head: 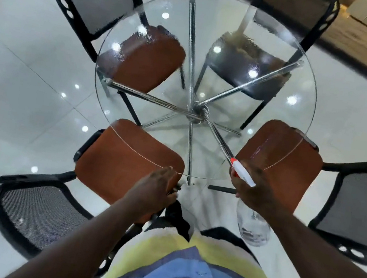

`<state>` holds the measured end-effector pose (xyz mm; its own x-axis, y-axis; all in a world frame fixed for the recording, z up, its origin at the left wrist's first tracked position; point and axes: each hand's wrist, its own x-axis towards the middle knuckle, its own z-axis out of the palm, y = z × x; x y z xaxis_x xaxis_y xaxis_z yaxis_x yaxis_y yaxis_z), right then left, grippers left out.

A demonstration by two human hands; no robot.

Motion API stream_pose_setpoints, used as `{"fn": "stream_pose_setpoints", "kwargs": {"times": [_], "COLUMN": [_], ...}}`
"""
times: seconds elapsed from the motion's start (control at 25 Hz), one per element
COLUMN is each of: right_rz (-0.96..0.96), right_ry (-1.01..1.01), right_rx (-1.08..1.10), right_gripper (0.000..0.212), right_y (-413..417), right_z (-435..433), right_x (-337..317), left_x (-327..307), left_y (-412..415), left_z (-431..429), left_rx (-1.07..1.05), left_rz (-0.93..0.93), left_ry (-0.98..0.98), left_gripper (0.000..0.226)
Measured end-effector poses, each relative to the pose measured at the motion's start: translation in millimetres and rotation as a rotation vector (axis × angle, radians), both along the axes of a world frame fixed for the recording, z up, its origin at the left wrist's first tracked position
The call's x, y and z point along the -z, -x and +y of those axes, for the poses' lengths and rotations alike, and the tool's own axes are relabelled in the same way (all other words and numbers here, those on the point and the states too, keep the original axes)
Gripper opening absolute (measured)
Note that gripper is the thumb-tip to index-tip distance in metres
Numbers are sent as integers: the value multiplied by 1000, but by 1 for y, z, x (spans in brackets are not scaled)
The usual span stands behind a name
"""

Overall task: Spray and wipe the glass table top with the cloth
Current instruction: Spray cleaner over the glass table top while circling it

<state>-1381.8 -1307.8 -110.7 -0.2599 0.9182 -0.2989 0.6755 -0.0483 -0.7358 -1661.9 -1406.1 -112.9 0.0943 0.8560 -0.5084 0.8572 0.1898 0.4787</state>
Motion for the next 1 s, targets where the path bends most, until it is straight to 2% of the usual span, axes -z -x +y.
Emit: {"fn": "stream_pose_setpoints", "kwargs": {"times": [0.24,0.44,0.6,0.72,1.0], "right_rz": [-28,-78,-30,-12,-16], "right_ry": [-12,-76,27,29,99], "right_rx": [-134,-370,-497,-508,-445], "right_gripper": [19,7,14,6,11], "right_y": [19,53,65,52,-30], "right_z": [25,37,38,34,44], "right_x": [-2,15,24,28,38], "left_x": [34,31,28,28,27], "left_y": [3,6,-3,-12,-48], "left_z": [1,4,9,18,35], "left_rx": [22,46,60,71,36], "left_rz": [55,190,295,347,409], "left_ry": [130,232,261,269,325], "left_gripper": [79,91,95,95,94]}}
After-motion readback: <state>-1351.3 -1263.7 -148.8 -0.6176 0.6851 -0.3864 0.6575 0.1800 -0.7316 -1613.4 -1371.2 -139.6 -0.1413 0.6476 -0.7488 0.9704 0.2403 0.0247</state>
